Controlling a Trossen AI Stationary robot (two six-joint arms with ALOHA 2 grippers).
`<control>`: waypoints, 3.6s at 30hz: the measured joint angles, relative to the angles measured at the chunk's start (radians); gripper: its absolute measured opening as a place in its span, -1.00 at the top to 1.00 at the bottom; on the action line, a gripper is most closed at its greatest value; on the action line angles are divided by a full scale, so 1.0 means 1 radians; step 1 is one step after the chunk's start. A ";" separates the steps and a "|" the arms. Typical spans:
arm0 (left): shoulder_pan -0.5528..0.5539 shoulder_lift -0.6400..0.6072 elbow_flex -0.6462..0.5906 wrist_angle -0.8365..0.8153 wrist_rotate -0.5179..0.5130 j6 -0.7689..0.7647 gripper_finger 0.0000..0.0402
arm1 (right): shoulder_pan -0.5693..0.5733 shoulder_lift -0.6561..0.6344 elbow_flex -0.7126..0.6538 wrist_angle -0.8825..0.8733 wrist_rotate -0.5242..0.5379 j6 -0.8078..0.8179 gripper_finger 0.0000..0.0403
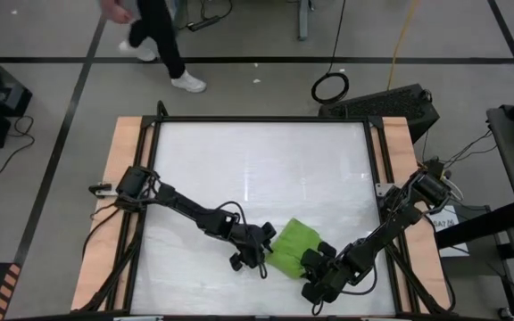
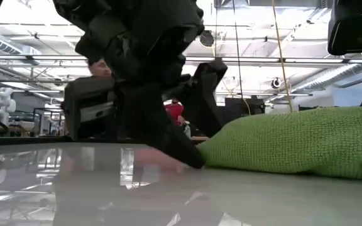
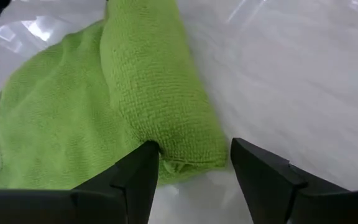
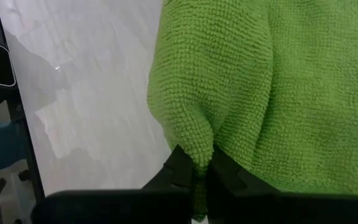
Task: Roll towel into tight, uniform cylinder
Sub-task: Roll the green towel
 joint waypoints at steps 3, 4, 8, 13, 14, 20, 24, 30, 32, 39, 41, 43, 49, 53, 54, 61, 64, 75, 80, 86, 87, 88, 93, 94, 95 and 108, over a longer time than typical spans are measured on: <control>0.004 0.005 0.001 0.001 0.003 -0.013 -0.05 | 0.000 0.000 0.000 0.007 -0.001 0.000 0.98; 0.008 0.005 0.001 0.001 0.003 -0.029 -0.05 | 0.000 0.000 0.000 0.009 -0.001 0.000 0.98; 0.027 0.006 0.010 -0.009 0.002 -0.109 0.03 | 0.000 0.000 0.000 0.026 -0.001 -0.002 0.98; 0.051 0.007 0.028 -0.017 0.042 -0.130 0.50 | 0.000 -0.001 0.000 0.060 -0.005 -0.022 0.96; 0.054 0.007 0.031 -0.018 0.069 -0.130 0.63 | 0.000 -0.003 0.000 0.056 -0.005 -0.023 0.95; 0.061 0.007 0.053 -0.072 0.214 -0.124 0.94 | 0.005 -0.061 0.000 -0.041 0.006 -0.024 0.71; 0.062 0.007 0.064 -0.150 0.227 -0.128 0.97 | 0.021 -0.146 0.000 -0.142 0.053 -0.036 0.42; 0.094 0.007 0.072 -0.238 0.372 -0.285 0.98 | 0.044 -0.259 0.000 -0.277 0.114 -0.069 0.07; 0.105 0.007 0.072 -0.242 0.424 -0.340 0.99 | 0.044 -0.260 0.000 -0.313 0.116 -0.099 0.02; 0.111 0.007 0.072 -0.243 0.524 -0.472 0.99 | -0.020 -0.177 0.000 -0.369 0.183 -0.145 0.08; 0.110 0.007 0.072 -0.245 0.541 -0.531 0.99 | -0.050 -0.149 0.000 -0.351 0.169 -0.178 0.13; 0.113 0.007 0.072 -0.245 0.584 -0.596 0.99 | -0.073 -0.130 -0.001 -0.320 0.151 -0.225 0.18; 0.141 0.014 0.072 -0.255 0.698 -0.770 1.00 | -0.072 -0.155 0.000 -0.267 0.223 -0.312 0.31; 0.157 0.052 0.073 -0.243 0.809 -0.892 1.00 | -0.033 -0.182 0.000 -0.171 0.269 -0.470 0.33; 0.159 0.063 0.075 -0.228 0.841 -0.919 1.00 | -0.022 -0.182 0.000 -0.136 0.268 -0.517 0.32; 0.178 0.128 0.077 -0.021 0.972 -1.162 1.00 | 0.056 -0.152 0.000 -0.002 0.267 -0.620 0.21; 0.198 0.142 0.076 0.068 0.993 -1.263 1.00 | 0.089 -0.130 0.000 0.033 0.269 -0.615 0.11; 0.264 0.163 0.075 0.103 1.002 -1.379 1.00 | 0.156 0.052 0.107 -0.054 0.418 -0.589 -0.09; 0.278 0.164 0.074 0.100 1.015 -1.417 1.00 | 0.143 0.131 0.130 -0.070 0.430 -0.563 -0.09; 0.287 0.164 0.074 0.098 1.021 -1.443 1.00 | 0.133 0.182 0.131 -0.132 0.436 -0.357 -0.06; 0.287 0.164 0.073 0.098 1.020 -1.443 0.99 | 0.132 0.184 0.132 -0.145 0.438 -0.327 -0.05; 0.287 0.164 0.073 0.097 1.016 -1.442 0.97 | 0.130 0.184 0.132 -0.157 0.438 -0.302 -0.03; 0.286 0.157 0.073 0.103 0.956 -1.350 0.83 | 0.118 0.184 0.132 -0.201 0.432 -0.174 0.16; 0.286 0.154 0.073 0.104 0.937 -1.324 0.77 | 0.117 0.184 0.131 -0.203 0.431 -0.144 0.23; 0.286 0.149 0.073 0.106 0.917 -1.297 0.70 | 0.117 0.184 0.131 -0.206 0.431 -0.115 0.31; 0.319 -0.013 0.069 0.032 0.714 -0.935 0.15 | 0.129 0.128 0.128 -0.225 0.347 0.055 0.92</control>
